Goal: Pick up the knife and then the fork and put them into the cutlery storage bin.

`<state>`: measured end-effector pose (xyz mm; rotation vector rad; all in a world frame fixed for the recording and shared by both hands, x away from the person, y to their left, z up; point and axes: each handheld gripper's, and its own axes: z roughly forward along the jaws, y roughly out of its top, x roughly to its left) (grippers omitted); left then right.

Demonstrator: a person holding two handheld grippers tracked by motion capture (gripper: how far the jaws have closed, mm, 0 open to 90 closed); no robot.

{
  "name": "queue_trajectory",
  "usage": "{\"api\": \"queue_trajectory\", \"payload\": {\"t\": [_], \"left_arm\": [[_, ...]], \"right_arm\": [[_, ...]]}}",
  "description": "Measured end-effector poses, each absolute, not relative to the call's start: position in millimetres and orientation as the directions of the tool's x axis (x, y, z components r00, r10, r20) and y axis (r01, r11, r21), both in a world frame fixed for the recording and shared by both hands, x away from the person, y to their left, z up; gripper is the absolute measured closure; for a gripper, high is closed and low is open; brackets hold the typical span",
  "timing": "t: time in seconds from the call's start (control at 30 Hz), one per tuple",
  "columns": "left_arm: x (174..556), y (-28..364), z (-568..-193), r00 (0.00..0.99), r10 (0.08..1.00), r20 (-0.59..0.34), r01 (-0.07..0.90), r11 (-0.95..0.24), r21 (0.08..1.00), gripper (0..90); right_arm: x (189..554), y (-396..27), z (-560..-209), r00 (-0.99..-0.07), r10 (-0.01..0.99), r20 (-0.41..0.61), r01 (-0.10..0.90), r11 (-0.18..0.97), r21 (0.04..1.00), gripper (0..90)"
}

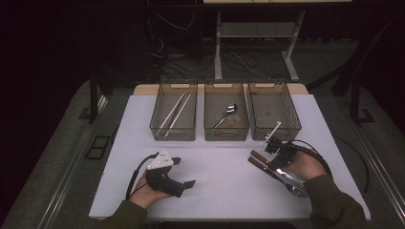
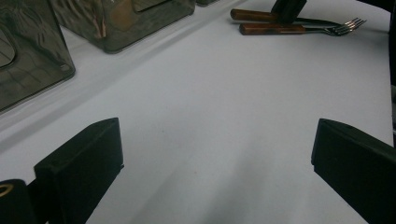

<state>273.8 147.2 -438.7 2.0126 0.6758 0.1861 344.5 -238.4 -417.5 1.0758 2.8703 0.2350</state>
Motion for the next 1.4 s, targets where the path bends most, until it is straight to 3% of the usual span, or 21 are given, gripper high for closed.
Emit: {"api": "queue_trajectory", "payload": {"t": [0.43,0.9,1.4], "left_arm": [[273.6,147.6,-438.8,0.84,0.522,-0.149,0.382,-0.374,0.845,0.9],[273.3,147.6,-438.5,0.845,0.513,-0.152,0.378,-0.371,0.848,0.9],[273.4,147.7,-442.2,0.846,0.513,-0.146,0.373,-0.373,0.85,0.1]], "right_arm": [[341.9,-258.9,-395.2,-0.729,0.683,0.042,0.647,0.668,0.367,77.3],[341.3,-292.1,-381.7,-0.671,0.735,0.101,0.642,0.508,0.575,77.3],[343.5,-311.3,-370.5,-0.636,0.761,0.128,0.601,0.384,0.701,77.3]]}}
